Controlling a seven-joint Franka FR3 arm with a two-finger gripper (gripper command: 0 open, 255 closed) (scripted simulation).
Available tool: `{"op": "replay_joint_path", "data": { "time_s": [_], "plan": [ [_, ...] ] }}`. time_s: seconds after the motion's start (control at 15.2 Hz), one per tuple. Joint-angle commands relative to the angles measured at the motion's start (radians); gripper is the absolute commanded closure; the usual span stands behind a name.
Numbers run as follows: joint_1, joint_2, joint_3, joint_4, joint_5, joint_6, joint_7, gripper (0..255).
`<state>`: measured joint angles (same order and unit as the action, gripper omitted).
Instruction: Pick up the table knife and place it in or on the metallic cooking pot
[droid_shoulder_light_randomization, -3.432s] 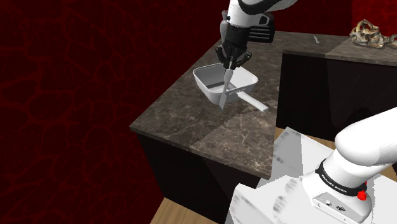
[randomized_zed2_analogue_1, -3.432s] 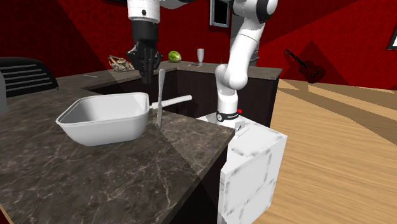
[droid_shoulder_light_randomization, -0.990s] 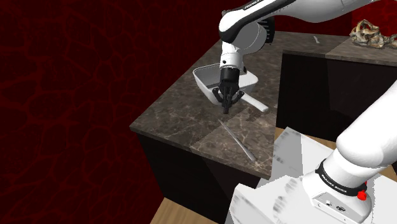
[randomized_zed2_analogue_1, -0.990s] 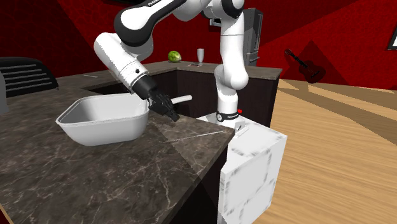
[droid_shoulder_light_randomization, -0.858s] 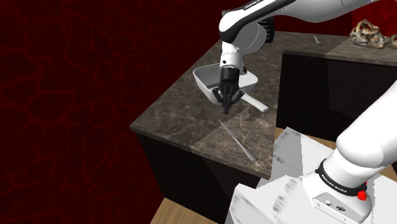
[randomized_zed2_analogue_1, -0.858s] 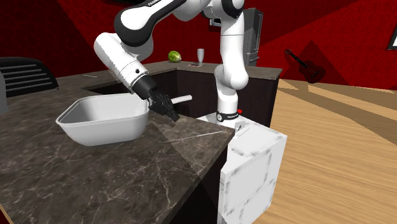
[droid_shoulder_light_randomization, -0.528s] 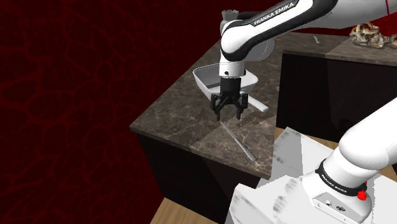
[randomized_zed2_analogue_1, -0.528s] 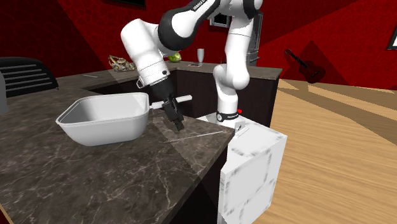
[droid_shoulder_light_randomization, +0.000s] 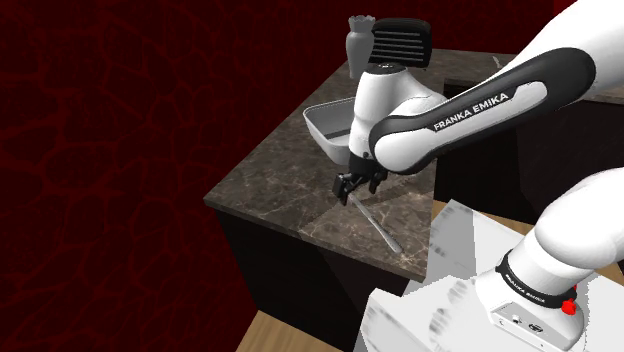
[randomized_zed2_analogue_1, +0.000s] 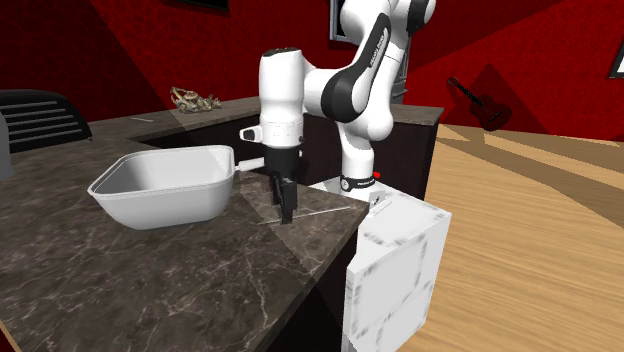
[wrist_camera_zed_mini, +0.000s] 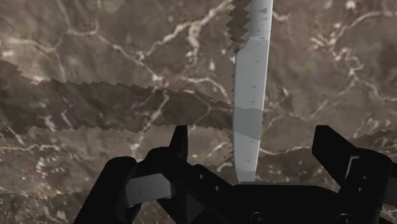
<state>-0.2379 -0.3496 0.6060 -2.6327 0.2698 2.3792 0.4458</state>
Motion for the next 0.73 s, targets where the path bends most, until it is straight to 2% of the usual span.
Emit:
{"op": "replay_joint_path", "data": {
  "time_s": [0.0, 0.53, 0.59, 0.66],
  "plan": [
    [-0.009, 0.034, 0.015, -0.012, -0.012, 0.047, 0.009, 0],
    [-0.009, 0.034, 0.014, -0.012, -0.012, 0.047, 0.009, 0],
    [-0.009, 0.034, 0.014, -0.012, -0.012, 0.047, 0.009, 255],
    [-0.009, 0.034, 0.014, -0.012, -0.012, 0.047, 0.009, 255]
  ]
}}
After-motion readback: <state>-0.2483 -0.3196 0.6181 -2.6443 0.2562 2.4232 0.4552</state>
